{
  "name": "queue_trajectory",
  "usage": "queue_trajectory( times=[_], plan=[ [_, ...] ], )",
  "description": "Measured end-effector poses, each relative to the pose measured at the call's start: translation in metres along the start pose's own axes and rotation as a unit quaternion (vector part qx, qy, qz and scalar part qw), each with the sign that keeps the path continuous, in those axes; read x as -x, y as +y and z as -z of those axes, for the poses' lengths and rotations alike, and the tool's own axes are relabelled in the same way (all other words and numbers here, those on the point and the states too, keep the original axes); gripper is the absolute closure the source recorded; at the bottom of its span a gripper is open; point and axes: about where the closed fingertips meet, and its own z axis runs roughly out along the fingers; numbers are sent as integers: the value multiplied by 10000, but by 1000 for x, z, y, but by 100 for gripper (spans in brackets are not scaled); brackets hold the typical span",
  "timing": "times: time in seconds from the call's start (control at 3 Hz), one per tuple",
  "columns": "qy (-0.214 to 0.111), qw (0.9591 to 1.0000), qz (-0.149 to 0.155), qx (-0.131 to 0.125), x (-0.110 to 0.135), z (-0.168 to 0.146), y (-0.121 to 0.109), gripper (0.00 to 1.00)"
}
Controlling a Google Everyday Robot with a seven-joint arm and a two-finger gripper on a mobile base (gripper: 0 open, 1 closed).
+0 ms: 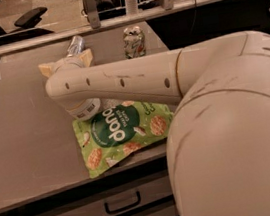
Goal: Move redbull can near 7up can
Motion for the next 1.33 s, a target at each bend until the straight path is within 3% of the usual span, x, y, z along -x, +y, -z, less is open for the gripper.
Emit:
queue_trajectory(
  times=[1.0, 1.33],
  plan=[
    [-65, 9998, 159, -30, 12, -16, -11, 86],
    [-82, 9991, 389, -176, 25, -8, -26, 100]
  ],
)
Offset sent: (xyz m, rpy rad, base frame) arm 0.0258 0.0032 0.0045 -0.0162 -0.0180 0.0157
